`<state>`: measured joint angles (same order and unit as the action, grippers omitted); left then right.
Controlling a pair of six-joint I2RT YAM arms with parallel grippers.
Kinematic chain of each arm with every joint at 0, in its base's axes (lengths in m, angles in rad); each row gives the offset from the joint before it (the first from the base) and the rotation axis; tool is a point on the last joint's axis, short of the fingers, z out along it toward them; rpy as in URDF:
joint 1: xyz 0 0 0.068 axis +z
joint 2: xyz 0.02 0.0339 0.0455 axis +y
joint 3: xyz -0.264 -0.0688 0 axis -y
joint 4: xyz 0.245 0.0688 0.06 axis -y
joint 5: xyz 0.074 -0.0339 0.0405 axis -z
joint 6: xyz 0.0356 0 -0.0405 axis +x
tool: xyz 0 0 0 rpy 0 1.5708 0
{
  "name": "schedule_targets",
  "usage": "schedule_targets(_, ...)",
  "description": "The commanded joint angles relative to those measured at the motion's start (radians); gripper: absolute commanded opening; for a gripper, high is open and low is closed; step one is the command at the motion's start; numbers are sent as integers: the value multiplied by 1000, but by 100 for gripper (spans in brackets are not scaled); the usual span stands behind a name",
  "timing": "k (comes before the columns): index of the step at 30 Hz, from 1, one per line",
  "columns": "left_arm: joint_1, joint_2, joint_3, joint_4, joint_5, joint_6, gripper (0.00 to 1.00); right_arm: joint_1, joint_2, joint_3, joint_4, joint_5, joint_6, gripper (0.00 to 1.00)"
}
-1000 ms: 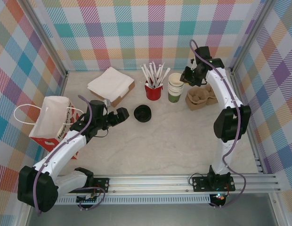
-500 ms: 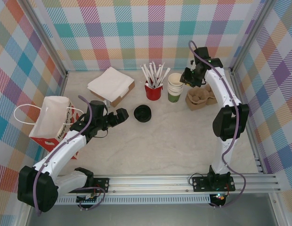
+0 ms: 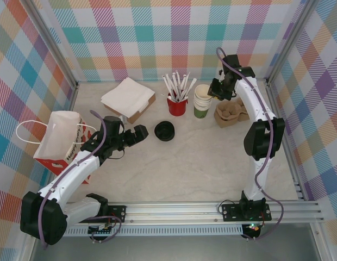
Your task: Pack the takeout coffee
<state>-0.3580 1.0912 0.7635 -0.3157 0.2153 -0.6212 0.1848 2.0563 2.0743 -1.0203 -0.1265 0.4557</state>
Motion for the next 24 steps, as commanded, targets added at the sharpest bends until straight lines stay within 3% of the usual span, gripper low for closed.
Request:
schedule_targets(1, -6, -9, 18, -19, -10, 4, 100, 4, 8, 47, -30, 4, -22, 17)
schedule_targets(10, -7, -9, 18, -21, -11, 4, 100, 4, 6, 67, -56, 7, -37, 7)
schedule_targets(24, -7, -25, 30, -32, -7, -3, 100, 4, -11, 140, -110, -10, -60, 7)
